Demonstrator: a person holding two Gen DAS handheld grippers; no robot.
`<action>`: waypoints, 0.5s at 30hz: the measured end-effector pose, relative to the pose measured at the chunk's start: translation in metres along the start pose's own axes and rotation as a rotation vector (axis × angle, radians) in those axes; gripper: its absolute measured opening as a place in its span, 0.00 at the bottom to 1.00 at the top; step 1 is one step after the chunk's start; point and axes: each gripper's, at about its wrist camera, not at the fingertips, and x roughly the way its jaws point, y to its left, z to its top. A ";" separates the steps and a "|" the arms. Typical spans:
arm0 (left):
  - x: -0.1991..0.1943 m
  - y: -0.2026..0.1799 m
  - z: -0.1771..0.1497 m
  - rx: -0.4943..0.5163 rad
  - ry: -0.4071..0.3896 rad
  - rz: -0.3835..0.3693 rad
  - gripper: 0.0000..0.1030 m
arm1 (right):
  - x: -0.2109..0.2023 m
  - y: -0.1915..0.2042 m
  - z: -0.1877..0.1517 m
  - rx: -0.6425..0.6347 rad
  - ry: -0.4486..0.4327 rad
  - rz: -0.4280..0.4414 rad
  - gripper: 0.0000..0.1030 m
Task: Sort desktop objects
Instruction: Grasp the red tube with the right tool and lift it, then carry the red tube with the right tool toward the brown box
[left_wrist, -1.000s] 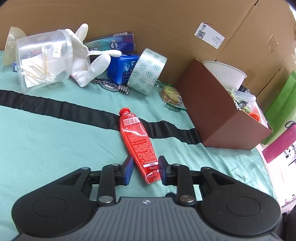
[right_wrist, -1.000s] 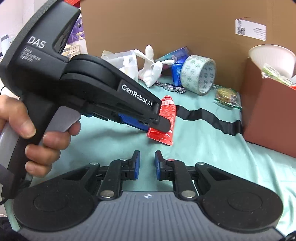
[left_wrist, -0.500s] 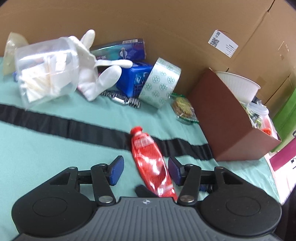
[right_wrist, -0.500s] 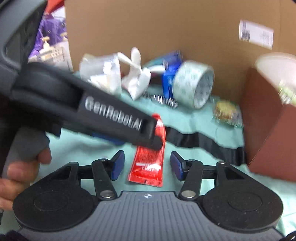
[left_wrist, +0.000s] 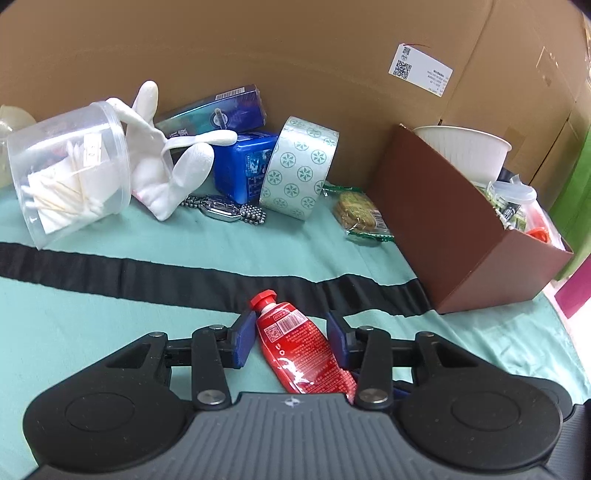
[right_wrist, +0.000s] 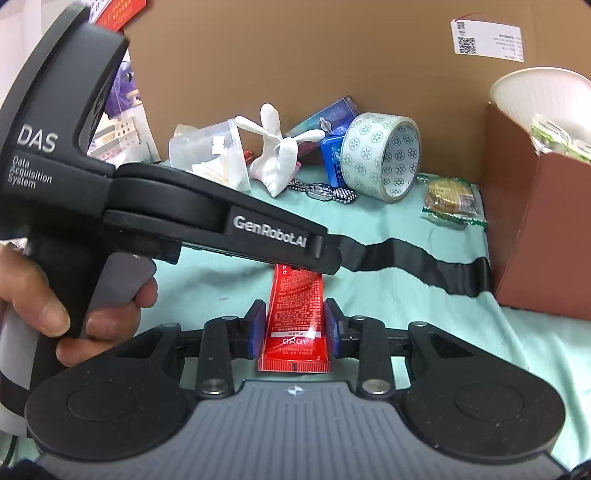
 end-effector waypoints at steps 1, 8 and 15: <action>-0.001 0.000 0.000 -0.006 0.003 0.003 0.41 | -0.001 0.001 -0.001 0.002 -0.001 0.001 0.32; -0.021 -0.019 -0.001 0.011 -0.023 -0.015 0.39 | -0.023 0.002 -0.009 0.018 -0.026 -0.010 0.32; -0.055 -0.064 0.021 0.101 -0.143 -0.083 0.39 | -0.073 -0.004 0.001 0.010 -0.155 -0.060 0.32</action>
